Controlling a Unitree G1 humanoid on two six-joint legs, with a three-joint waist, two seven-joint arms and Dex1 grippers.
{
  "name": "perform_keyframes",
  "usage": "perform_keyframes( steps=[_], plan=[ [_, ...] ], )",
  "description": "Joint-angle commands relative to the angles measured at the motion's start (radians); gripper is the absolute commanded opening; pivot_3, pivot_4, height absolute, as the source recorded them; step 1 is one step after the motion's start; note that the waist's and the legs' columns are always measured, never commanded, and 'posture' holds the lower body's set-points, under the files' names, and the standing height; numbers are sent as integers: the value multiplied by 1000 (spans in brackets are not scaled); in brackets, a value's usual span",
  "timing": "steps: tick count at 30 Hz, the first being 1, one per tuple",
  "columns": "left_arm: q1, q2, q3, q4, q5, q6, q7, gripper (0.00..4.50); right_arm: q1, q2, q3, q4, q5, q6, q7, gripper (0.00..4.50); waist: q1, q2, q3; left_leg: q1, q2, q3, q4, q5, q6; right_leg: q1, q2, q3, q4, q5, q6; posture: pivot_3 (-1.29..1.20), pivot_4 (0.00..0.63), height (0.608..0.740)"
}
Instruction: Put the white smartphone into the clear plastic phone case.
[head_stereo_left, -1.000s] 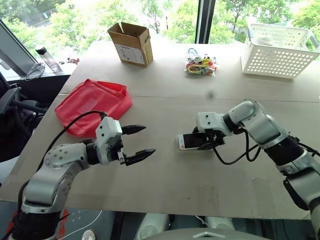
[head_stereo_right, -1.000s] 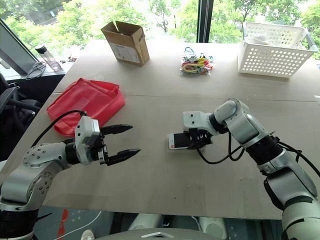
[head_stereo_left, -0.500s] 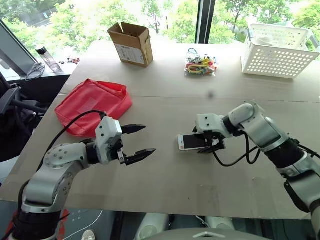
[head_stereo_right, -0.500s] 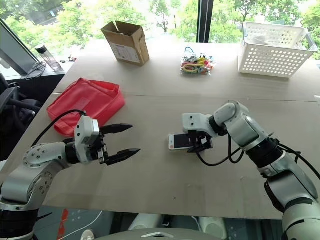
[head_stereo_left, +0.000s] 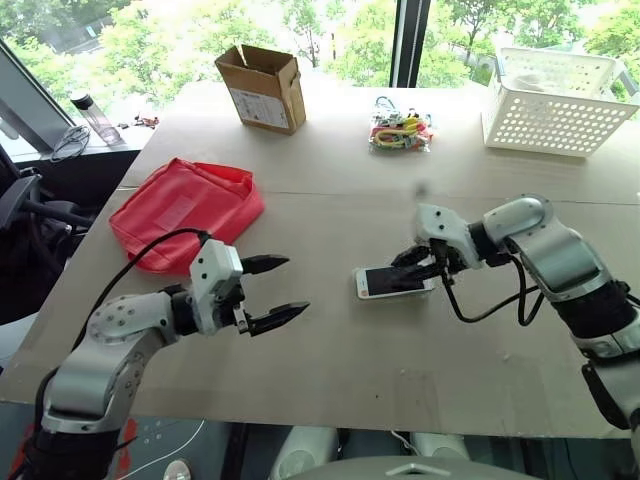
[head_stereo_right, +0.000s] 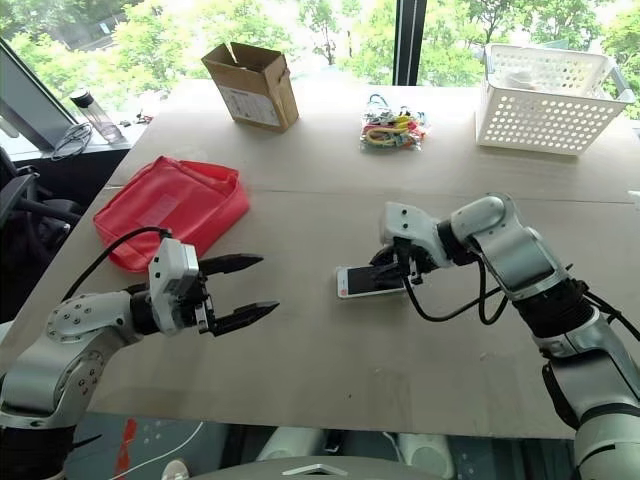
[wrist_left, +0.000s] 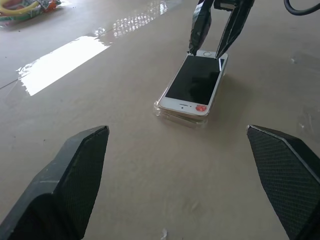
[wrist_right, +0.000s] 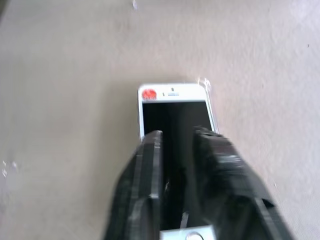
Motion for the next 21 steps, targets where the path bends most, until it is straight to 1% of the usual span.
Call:
perform_keyframes(
  steps=[1, 4, 7, 9, 11, 14, 15, 21],
  plan=[
    [1, 2, 11, -13, 0, -25, 1, 4500, -1, 32, -13, -20, 43, 24, -25, 83, 1, 0, 0, 0, 0, 0, 0, 0, 0, 0, 0, 0, 0, 0, 0, 0, 150, 740],
    [-2, 2, 9, -7, 0, -28, -1, 4500, 12, 82, 64, 31, -11, -17, -68, 83, -2, 0, 0, 0, 0, 0, 0, 0, 0, 0, 0, 0, 0, 0, 0, 0, 150, 740],
    [-6, 2, 9, -1, 1, -30, -3, 4500, 29, 91, 168, 118, -104, -100, -82, 83, 1, 0, 0, 0, 0, 0, 0, 0, 0, 0, 0, 0, 0, 0, 0, 0, 150, 740],
    [-4, 1, 7, -2, 3, -32, -1, 4500, 38, 107, 224, 203, -164, -155, -107, 83, 1, 0, -1, 0, 0, 1, 0, 0, 0, -1, 0, 0, 0, 0, 0, 0, 150, 740],
    [-2, -1, 6, -6, 3, -32, 2, 4500, 41, 125, 261, 288, -221, -216, -143, 83, -1, -2, -3, 4, 0, 1, 0, 0, 0, 2, 0, 0, 0, 0, 0, 0, 150, 740],
    [2, -3, 8, -12, 2, -31, 7, 4500, 39, 136, 281, 363, -270, -280, -162, 83, 0, -2, -5, 14, 0, 2, -2, -1, -1, 11, 0, 0, 0, 0, 0, 0, 150, 740],
    [5, -3, 8, -14, 2, -31, 8, 4500, 40, 134, 281, 374, -279, -295, -158, 83, 2, -1, -8, 16, 0, 2, -2, -3, -3, 13, 0, 0, 0, 0, 0, 0, 150, 740],
    [6, -13, -6, -11, 11, -36, 14, 4500, 60, 147, 265, 401, -290, -345, -145, 83, 8, -1, -18, 19, 0, 1, -2, -4, -1, 17, 0, 0, 0, 0, 0, 0, 150, 740]
  ],
)
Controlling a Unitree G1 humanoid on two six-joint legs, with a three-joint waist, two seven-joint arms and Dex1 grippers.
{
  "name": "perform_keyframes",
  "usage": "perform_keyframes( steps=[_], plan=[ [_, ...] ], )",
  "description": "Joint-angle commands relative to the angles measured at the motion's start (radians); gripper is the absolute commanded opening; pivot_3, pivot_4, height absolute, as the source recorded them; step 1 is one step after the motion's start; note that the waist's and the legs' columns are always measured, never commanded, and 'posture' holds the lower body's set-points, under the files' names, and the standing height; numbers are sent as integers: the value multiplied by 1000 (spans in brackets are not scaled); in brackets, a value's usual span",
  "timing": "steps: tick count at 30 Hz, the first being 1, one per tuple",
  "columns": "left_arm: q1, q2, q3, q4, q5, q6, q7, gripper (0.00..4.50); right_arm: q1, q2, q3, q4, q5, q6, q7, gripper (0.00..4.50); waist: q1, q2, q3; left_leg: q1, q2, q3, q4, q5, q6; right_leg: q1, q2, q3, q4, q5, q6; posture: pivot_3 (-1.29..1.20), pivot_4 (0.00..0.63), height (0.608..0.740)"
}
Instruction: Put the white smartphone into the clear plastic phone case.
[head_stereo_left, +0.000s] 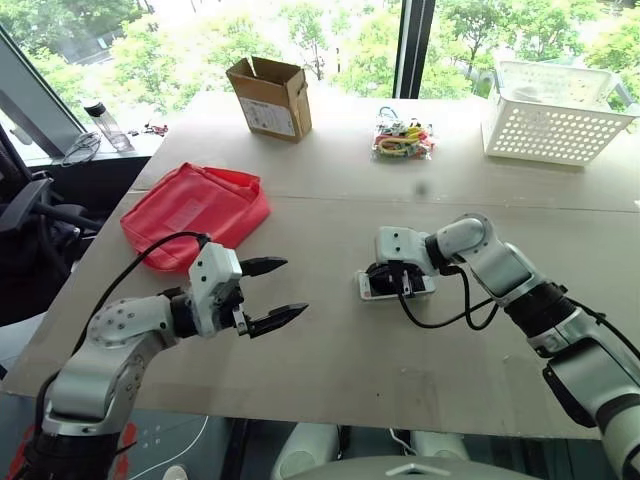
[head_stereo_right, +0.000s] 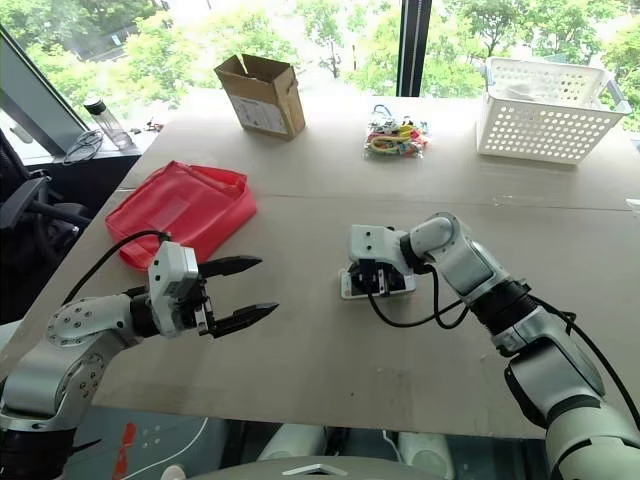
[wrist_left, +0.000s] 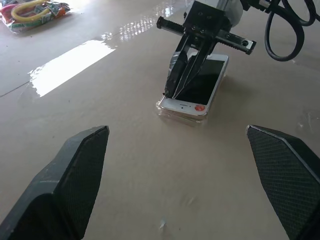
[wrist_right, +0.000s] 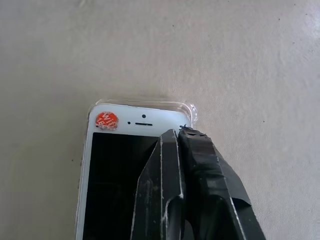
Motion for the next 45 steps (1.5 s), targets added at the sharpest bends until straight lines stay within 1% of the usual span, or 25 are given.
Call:
perform_keyframes(
  steps=[1, 4, 6, 9, 12, 14, 17, 20, 29, 37, 39, 42, 45],
  plan=[
    [-7, -7, -8, -22, 3, -18, 11, 4500, 74, 8, 50, 89, -34, 36, 18, 83, 0, 0, -2, 0, 0, 0, 0, 0, 0, 0, 0, 0, 0, 0, 0, 0, 150, 740],
    [-12, -9, -9, -16, 3, -20, 10, 4500, 60, 56, -116, 3, 137, 96, 27, 83, -2, 0, -1, 0, 0, -1, 0, 0, 0, 0, 0, 0, 0, 0, 0, 0, 150, 740],
    [-11, -8, -8, -11, 3, -22, 8, 4500, 49, 62, -190, -66, 218, 156, 40, 83, -5, 3, 1, -2, 0, 0, 0, 0, 0, -2, 0, 1, 0, 0, 0, 0, 150, 740],
    [-7, -9, -10, -9, 3, -24, 5, 4500, 49, 40, -253, -201, 333, 274, 71, 83, -7, 5, 4, -9, 0, 0, 0, 4, 1, -10, 0, 1, 1, 0, -1, 0, 150, 740],
    [-4, -10, -12, -9, 3, -26, 4, 4500, 61, 8, -272, -304, 409, 380, 85, 83, -9, 6, 4, -12, 1, 0, -2, 4, 1, -13, 0, 0, 0, 0, -1, 0, 150, 740],
    [-6, -10, -15, -8, 2, -26, 4, 4500, 74, -38, -242, -354, 414, 409, 108, 83, -8, 6, 5, -12, 1, 0, -3, 3, 1, -13, 0, 0, -2, 0, -1, 0, 150, 740],
    [-12, -10, -20, -3, 3, -27, 3, 4500, 100, -102, -163, -378, 357, 373, 130, 83, -6, 6, 5, -14, 1, 0, -2, 3, 1, -13, 0, -1, -3, 0, -1, 0, 150, 740],
    [-15, -9, -23, 0, 2, -28, 1, 4500, 116, -126, -107, -360, 310, 332, 126, 83, -6, 6, 5, -15, 1, 0, -2, 3, 1, -13, -1, -1, -3, 0, -1, 0, 150, 740],
    [-12, -2, -17, -3, 1, -27, 1, 4500, 114, -111, -68, -299, 275, 291, 124, 83, -7, 6, 6, -15, 1, 0, -2, 3, 1, -14, -1, -1, -2, 0, -1, 0, 150, 740],
    [-6, 2, -12, -16, -3, -20, 6, 4500, 92, -56, -75, -199, 212, 231, 72, 83, -7, 6, 6, -15, 1, 0, -1, 4, 1, -14, 0, -1, -2, 0, -1, 0, 150, 740],
    [-5, 5, -9, -18, -5, -18, 6, 4500, 92, -58, -79, -205, 228, 241, 95, 83, -7, 6, 6, -15, 1, 0, -1, 4, 1, -14, 0, -1, -2, 0, -1, 0, 150, 740],
    [-3, 8, -7, -20, -9, -16, 4, 4500, 95, -60, -108, -266, 307, 315, 142, 83, -7, 6, 6, -15, 1, 0, -1, 4, 1, -14, 0, -1, -2, 0, -1, 0, 150, 740],
    [-2, 8, -7, -20, -10, -16, 3, 4500, 85, -39, -140, -289, 355, 363, 133, 83, -8, 6, 6, -15, 1, 0, -1, 4, 1, -14, 0, -1, -2, 0, -1, 0, 150, 740]
  ],
)
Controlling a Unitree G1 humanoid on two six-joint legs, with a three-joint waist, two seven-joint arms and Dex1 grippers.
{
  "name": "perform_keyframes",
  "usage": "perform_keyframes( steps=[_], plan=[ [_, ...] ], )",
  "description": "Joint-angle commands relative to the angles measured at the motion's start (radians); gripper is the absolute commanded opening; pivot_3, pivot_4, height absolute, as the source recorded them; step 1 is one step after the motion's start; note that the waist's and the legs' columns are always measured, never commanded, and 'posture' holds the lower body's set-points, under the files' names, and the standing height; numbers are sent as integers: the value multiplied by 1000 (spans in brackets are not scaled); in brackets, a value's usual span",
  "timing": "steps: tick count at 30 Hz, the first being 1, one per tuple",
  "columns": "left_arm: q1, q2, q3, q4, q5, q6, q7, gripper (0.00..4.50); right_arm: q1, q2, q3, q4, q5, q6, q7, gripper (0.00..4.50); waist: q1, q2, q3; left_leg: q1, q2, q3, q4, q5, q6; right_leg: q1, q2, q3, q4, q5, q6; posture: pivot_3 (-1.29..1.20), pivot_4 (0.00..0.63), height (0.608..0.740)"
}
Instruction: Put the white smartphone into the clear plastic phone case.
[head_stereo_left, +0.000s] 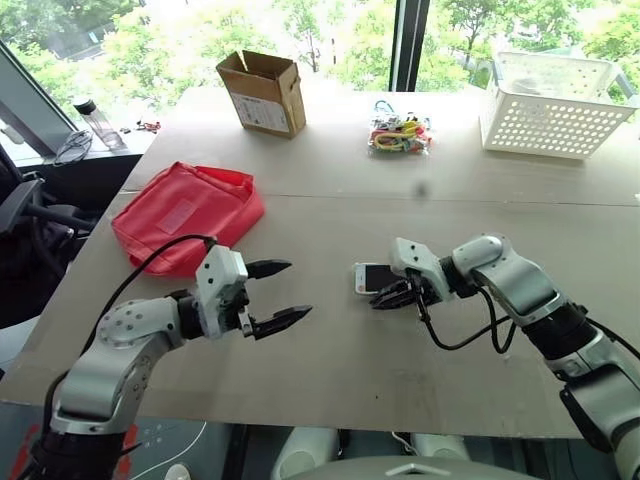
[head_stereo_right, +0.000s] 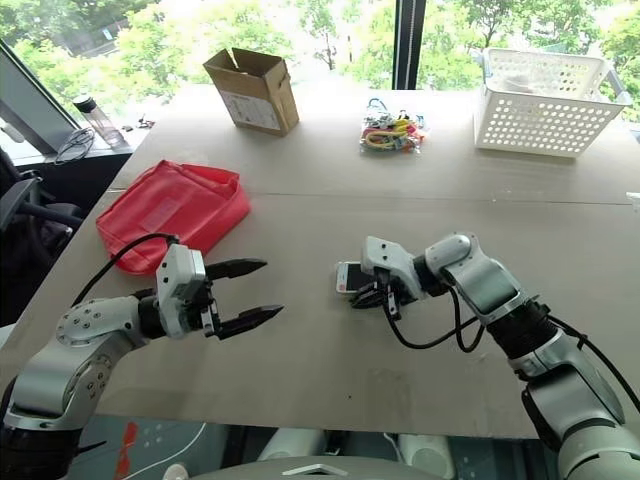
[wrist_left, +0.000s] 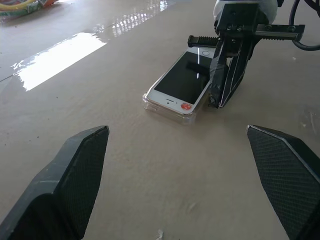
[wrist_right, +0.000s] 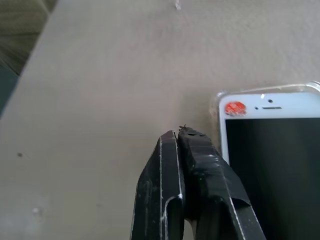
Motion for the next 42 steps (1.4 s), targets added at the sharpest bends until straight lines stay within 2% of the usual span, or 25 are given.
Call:
perform_keyframes(
  steps=[1, 7, 13, 16, 21, 23, 28, 31, 34, 38, 39, 42],
  plan=[
    [0, 13, 26, -33, -16, -7, -4, 4500, -34, 28, -59, -61, 71, 51, -7, 83, -1, 0, 0, 0, 0, 0, 0, 0, 0, 0, 0, 0, 0, 0, 0, 0, 150, 740],
    [-7, 9, 20, -26, -14, -9, -3, 4500, -59, 65, -57, 11, 13, 5, -98, 83, 0, 0, 0, 0, 0, 0, 0, 0, 0, 0, 0, 0, 0, 0, 0, 0, 150, 740],
    [-6, 5, 13, -29, -12, -9, 0, 4500, -67, 48, 83, 152, -170, -109, -118, 83, 0, 0, 0, 0, 0, 0, 0, 0, 0, -1, 0, 0, 0, 0, 0, 0, 150, 740],
    [-11, 4, 10, -25, -7, -12, 1, 4500, -57, 42, 100, 178, -198, -142, -111, 83, -2, 0, 0, 2, 0, 0, 0, 0, 0, 0, 0, 0, 0, 0, 0, 0, 150, 740],
    [-32, 2, -13, -2, 20, -13, 10, 4500, -28, 53, -7, 106, -123, -150, -124, 83, 1, 0, 0, 6, 0, 0, 0, 0, 0, 3, 0, 0, 2, 0, 0, 0, 150, 740],
    [-50, 7, -46, 12, 56, 4, 29, 4500, -15, 49, -94, 33, -59, -99, -147, 83, 4, 0, 0, 5, 0, 0, 0, 0, 0, 3, 0, 0, 2, 0, -1, 0, 150, 740],
    [-139, -35, -151, 113, 125, -14, 38, 4500, 61, -25, -243, -159, -4, 2, -235, 83, 11, 1, 1, 3, 0, 0, 0, 0, 0, 1, 0, 0, 1, 0, 0, 0, 150, 740],
    [-210, -76, -213, 227, 183, -41, 39, 3653, 121, -63, -304, -246, -10, 53, -315, 0, 18, 1, 1, 2, 0, 0, 0, 0, 0, 1, 0, 0, 0, 0, 0, 0, 150, 740],
    [-284, -131, -274, 357, 245, -84, 42, 2094, 183, -91, -348, -324, -48, 121, -426, 0, 18, 1, 1, -1, 0, 0, 0, 0, 0, -1, 0, 0, 1, 0, 0, 0, 150, 740],
    [-335, -180, -331, 460, 300, -147, 24, 358, 263, -106, -356, -434, -62, 207, -516, 0, 25, 0, 1, -3, 0, 0, 2, 0, 0, -3, 0, 0, 2, 0, 0, 0, 150, 740],
    [-345, -191, -341, 475, 306, -154, 18, 52, 283, -112, -353, -459, -70, 225, -537, 0, 26, 0, 1, -3, 0, 0, 2, 0, 0, -3, 0, 0, 2, 0, 0, 0, 150, 740],
    [-365, -212, -352, 497, 312, -165, 4, 52, 315, -116, -354, -513, -85, 292, -596, 0, 26, 0, 1, -3, 0, 0, 3, 0, 0, -3, 0, 0, 2, 1, 0, 0, 150, 740]
  ],
)
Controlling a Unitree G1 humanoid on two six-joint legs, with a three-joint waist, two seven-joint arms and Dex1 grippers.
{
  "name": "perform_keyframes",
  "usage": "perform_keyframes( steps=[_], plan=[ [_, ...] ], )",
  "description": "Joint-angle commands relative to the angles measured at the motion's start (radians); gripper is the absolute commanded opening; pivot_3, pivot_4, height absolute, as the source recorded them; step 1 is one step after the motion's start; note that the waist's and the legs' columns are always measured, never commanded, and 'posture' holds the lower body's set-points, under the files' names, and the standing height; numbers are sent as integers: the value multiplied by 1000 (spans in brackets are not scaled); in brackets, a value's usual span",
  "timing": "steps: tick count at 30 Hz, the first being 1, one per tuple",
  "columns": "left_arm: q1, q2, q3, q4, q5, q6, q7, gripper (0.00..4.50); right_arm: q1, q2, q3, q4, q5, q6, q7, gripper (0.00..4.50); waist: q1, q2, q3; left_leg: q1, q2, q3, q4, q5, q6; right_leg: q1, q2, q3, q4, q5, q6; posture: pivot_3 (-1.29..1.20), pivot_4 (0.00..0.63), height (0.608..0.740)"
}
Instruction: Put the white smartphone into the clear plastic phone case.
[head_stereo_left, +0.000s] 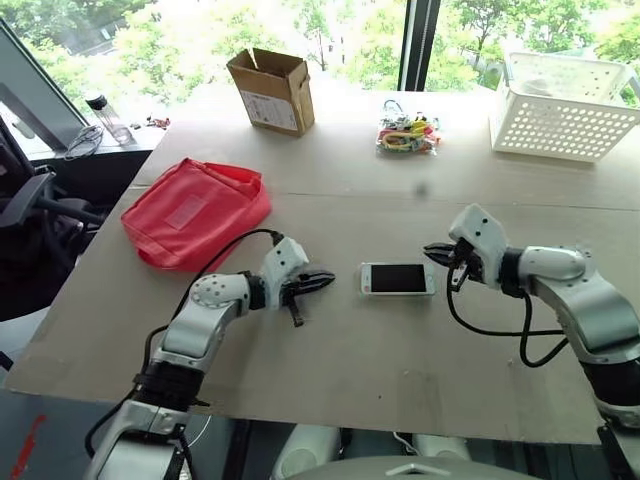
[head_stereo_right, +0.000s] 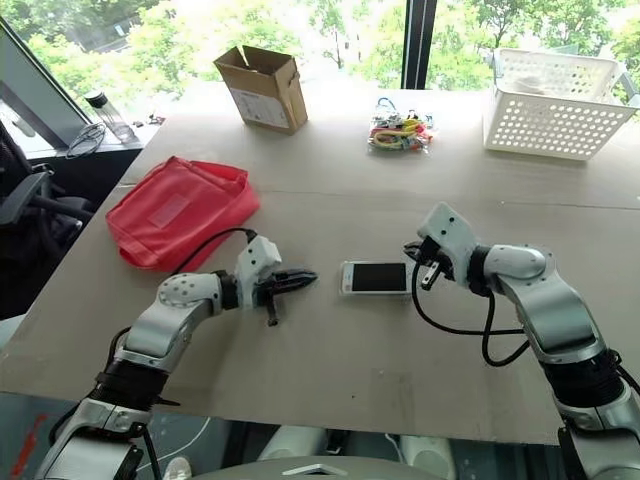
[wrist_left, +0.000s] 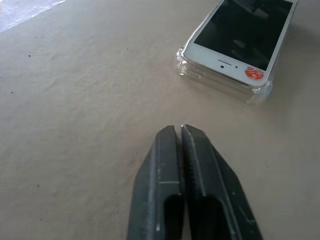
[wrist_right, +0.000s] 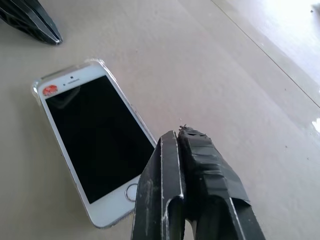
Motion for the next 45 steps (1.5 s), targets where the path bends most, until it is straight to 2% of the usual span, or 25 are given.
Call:
perform_keyframes(
  steps=[1, 6, 13, 17, 21, 29, 33, 37, 42, 45],
  plan=[
    [-13, -15, -31, 20, 15, -11, -23, 52, 17, -16, -17, -98, -22, 81, -76, 0, 0, 0, 0, 0, 0, 0, 0, 0, 0, 0, 0, 0, 0, 0, 0, 0, 150, 740],
    [-19, -31, -56, -1, 17, -1, -58, 52, 47, -16, -10, -209, -22, 225, -157, 0, 0, 0, 0, 0, 0, 0, 1, 0, 0, 0, 0, 0, 1, 0, 0, 0, 150, 740],
    [-32, -48, -72, -25, 26, 30, -58, 52, 56, -46, 43, -242, -1, 284, -173, 0, 0, -1, 0, 0, 0, 0, 1, 0, 0, 0, 0, -1, 1, 0, 0, 0, 150, 740],
    [-57, -60, -82, -19, 31, 40, -60, 52, 31, -50, 134, -204, 24, 260, -128, 0, -1, -1, 0, 0, 0, 0, 1, 0, 0, 1, 0, -1, 1, 0, 0, 0, 150, 740],
    [-70, -71, -97, -18, 43, 43, -74, 52, -36, -8, 220, -138, 15, 166, -98, 0, -7, -1, -1, 3, 0, 0, 1, 0, 0, 4, 0, -1, 1, 0, 0, 0, 150, 740],
    [-60, -65, -82, -28, 48, 52, -78, 52, -33, -5, 252, -122, 26, 122, -65, 0, -3, -2, -1, 3, 0, -1, 2, 0, 0, 3, 0, -1, 1, 0, 0, 0, 150, 740],
    [-46, -56, -64, -42, 41, 62, -68, 52, -23, 7, 232, -107, 30, 105, -81, 0, -3, -2, -1, 2, 0, -1, 2, 0, 0, 3, 0, -1, -1, 0, 0, 0, 150, 740],
    [-36, -31, -32, -51, 26, 68, -70, 52, -11, -2, 144, -109, 53, 107, -89, 0, -3, -2, -1, 2, 0, -1, 1, 0, 0, 3, 0, -1, 1, 0, 0, 0, 150, 740],
    [-46, -20, 11, -67, -10, 88, -71, 52, 17, -55, 8, -123, 97, 128, -78, 0, -1, -2, -1, 2, 0, -1, 2, 0, 0, 3, 0, -1, 1, 0, 0, 0, 150, 740],
    [-67, -30, -1, -61, -10, 109, -77, 52, 34, -93, -20, -100, 91, 118, -83, 0, -1, -2, -1, 2, 0, -1, 2, 0, 0, 3, 0, -1, 1, 0, 0, 0, 150, 740]
  ],
)
